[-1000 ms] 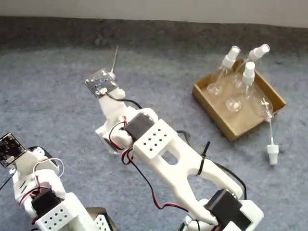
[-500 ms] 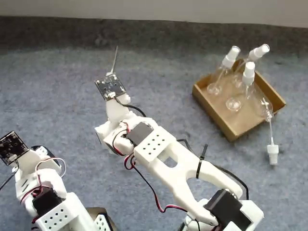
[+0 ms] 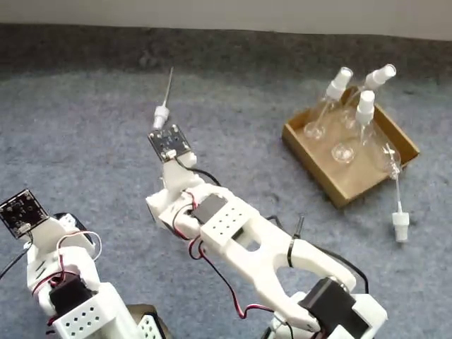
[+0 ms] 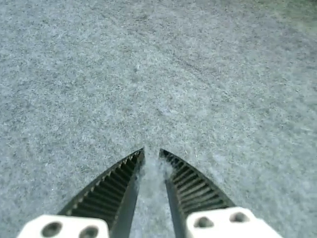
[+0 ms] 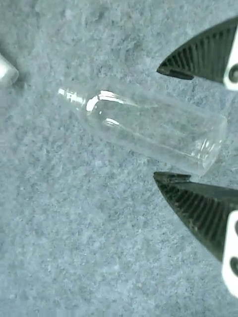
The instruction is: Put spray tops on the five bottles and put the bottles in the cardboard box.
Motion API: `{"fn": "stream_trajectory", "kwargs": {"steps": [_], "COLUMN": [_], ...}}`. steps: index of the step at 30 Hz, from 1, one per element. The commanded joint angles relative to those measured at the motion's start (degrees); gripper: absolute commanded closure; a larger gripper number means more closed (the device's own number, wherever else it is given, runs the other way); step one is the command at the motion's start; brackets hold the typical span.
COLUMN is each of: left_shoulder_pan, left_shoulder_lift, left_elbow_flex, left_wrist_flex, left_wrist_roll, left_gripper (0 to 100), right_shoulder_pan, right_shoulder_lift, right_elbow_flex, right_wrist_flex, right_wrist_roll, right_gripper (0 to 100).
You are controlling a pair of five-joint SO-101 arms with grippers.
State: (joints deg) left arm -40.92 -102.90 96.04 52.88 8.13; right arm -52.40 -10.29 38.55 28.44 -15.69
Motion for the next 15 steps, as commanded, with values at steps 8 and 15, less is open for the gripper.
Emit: {"fn": "stream_trajectory", "kwargs": {"steps": [8,15], "left_shoulder_pan": [1.0,1.0], "left_shoulder_lift": [0.0,0.0], "left_elbow_flex": [1.1,1.1], "left_wrist_flex": [1.8,1.8], "left_wrist_roll": [-0.4,-0.4], "left_gripper": [100,100], "right_shoulder_pan": [-0.2,2.2], "right_shoulder_lift": [0.3,10.9], "right_elbow_flex": [3.6,-2.4], "right_wrist_flex": [-8.1,-7.9], "right_wrist_roll": [-0.5,-0.1], "right_gripper": [70.4,68.8]}}
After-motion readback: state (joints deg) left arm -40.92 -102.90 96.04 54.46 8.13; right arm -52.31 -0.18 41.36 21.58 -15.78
